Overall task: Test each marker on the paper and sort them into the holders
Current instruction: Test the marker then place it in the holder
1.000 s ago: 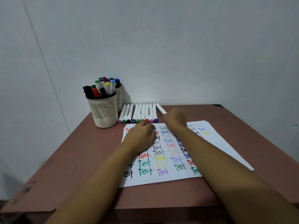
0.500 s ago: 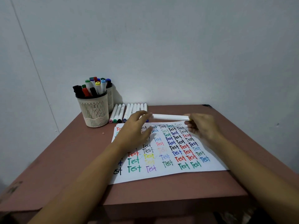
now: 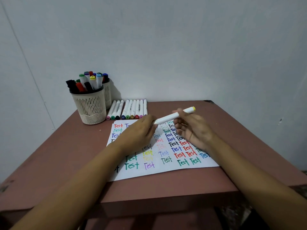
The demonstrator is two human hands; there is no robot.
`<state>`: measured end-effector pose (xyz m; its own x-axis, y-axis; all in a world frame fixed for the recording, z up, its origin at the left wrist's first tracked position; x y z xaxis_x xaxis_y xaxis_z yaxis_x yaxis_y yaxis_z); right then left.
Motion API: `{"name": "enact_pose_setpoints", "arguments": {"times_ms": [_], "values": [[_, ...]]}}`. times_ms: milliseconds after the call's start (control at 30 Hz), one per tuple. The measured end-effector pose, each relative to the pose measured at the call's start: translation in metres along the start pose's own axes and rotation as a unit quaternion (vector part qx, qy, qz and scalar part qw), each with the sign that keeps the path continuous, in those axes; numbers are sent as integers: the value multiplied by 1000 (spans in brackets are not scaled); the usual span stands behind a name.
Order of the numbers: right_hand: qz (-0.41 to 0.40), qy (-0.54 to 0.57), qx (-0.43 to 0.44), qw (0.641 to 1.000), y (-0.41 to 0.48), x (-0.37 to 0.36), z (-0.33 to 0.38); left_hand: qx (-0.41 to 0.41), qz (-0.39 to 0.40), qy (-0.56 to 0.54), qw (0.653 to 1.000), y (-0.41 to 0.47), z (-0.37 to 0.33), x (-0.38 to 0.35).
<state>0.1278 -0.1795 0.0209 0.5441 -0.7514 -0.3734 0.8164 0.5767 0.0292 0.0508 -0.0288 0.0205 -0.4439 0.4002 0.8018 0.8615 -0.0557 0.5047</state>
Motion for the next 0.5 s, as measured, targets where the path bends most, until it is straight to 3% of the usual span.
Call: {"name": "enact_pose_setpoints", "arguments": {"times_ms": [133, 333, 500], "values": [[34, -43, 3, 999, 3, -3, -8, -18, -10, -12, 1000, 0, -9, -1], [49, -35, 22, 998, 5, -2, -7, 11, -19, -83, 996, 0, -8, -1], [59, -11, 36, 998, 4, -3, -3, 48, -71, -78, 993, -2, -4, 5]]}}
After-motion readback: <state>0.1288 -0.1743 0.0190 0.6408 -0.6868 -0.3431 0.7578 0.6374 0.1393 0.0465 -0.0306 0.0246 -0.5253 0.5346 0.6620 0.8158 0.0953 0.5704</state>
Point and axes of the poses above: each hand's wrist, its own y-axis towards the middle knuckle, its own x-axis out of the back of the hand, z = x × y, the point moved 4 cm from there along y, towards the middle knuckle
